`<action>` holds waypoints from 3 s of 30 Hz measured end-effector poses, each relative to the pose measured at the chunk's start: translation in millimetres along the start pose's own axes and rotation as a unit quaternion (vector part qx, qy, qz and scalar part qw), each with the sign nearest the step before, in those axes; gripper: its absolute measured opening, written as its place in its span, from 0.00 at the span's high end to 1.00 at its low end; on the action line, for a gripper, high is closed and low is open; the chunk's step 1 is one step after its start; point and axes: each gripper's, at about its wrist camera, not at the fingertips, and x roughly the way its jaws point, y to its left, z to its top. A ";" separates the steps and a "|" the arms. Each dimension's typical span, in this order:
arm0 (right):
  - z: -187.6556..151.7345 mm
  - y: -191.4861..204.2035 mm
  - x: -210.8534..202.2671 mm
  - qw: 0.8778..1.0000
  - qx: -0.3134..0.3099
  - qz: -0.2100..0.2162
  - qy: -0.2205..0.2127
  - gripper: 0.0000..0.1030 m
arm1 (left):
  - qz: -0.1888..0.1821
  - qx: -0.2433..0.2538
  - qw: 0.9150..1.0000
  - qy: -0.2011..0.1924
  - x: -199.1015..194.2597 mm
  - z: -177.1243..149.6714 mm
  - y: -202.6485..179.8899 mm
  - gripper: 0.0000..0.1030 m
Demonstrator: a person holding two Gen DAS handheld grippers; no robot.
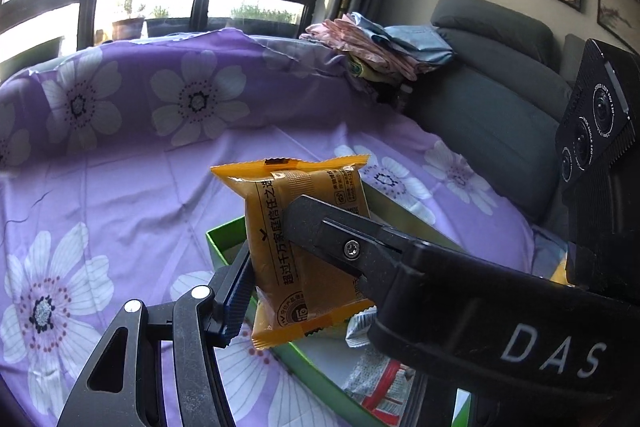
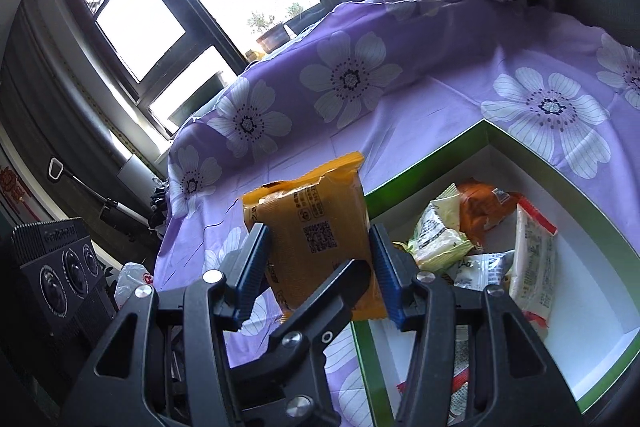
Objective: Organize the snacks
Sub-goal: 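Carry the orange cake pack into the green box and release it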
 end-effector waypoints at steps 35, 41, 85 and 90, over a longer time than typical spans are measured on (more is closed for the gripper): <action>2.5 -70.8 -6.4 0.990 0.119 -0.071 0.018 0.48 | -0.055 0.007 0.993 0.108 67.4 -3.8 -38.3 0.43; 2.3 -70.9 -6.0 0.990 0.123 -0.071 0.021 0.48 | -0.057 0.004 0.992 0.112 69.3 -5.5 -37.9 0.43; -0.4 -75.6 7.4 0.984 0.144 -0.097 0.050 0.47 | -0.040 -0.046 0.988 0.144 80.9 -16.1 -20.9 0.28; -0.3 -76.2 8.3 0.983 0.145 -0.100 0.051 0.47 | -0.034 -0.046 0.989 0.136 80.6 -16.5 -19.9 0.25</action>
